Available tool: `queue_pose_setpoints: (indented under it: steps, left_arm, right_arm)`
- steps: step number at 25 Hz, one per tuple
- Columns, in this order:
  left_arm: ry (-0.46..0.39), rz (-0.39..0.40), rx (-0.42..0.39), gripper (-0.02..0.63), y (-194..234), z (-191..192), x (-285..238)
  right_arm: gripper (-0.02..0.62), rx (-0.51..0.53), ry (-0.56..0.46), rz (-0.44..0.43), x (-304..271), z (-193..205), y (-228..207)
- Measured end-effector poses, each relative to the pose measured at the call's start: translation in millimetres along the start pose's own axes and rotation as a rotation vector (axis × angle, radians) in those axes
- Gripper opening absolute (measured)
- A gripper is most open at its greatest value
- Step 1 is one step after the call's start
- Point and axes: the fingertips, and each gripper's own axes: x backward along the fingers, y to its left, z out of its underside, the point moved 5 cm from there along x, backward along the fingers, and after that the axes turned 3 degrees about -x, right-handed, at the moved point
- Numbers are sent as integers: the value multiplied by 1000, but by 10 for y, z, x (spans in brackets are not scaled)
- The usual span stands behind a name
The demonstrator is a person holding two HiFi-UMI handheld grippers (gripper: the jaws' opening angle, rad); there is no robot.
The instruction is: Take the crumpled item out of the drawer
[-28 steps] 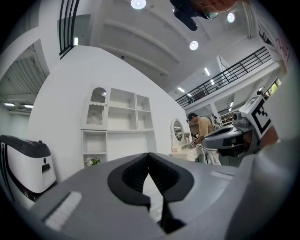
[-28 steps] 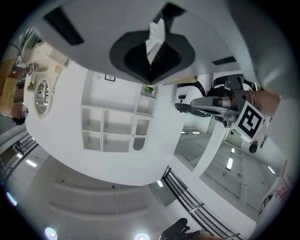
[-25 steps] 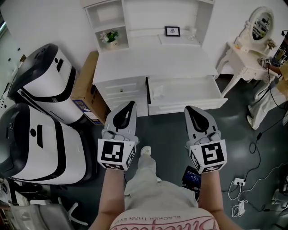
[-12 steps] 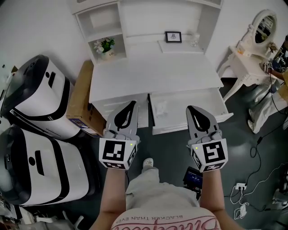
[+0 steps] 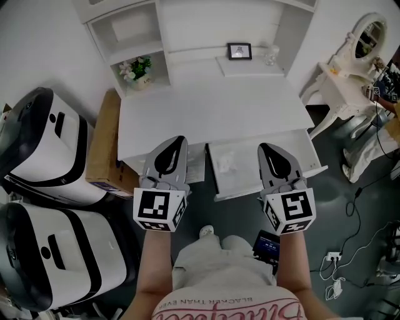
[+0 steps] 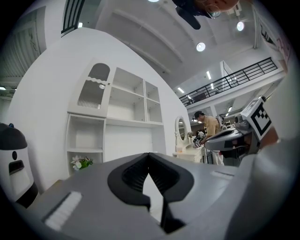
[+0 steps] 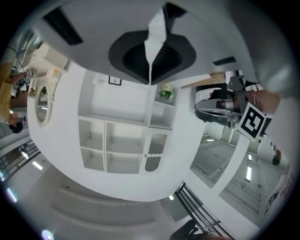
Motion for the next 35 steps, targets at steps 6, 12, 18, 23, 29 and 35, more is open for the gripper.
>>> queue_pose_setpoints:
  steps: [6,12,18,23,29,35]
  left_arm:
    - [32,21,20,11,-8,140,-244]
    - [71,2,30,11,-53,247,-456]
    - [125,-19,46,11,-73,430,-600]
    - [187,-24,66,11,-95,673,-675]
    - [248,-32,104,11,-63,961,-764]
    - [333,-41,146,11,-4,1233,-923]
  right_arm:
    - [162,-57,54,-38,-167,174,-124]
    - [178,-90,105,-93,-365,357,-288]
    - [178,-104,202,-154,-634,706,-381]
    - [178,-139,314,-190,-885,1149,-416]
    - [178,-130,486,-236,-1119,1769,-348]
    - [176,-229,690,-275,-1356,2355,-352]
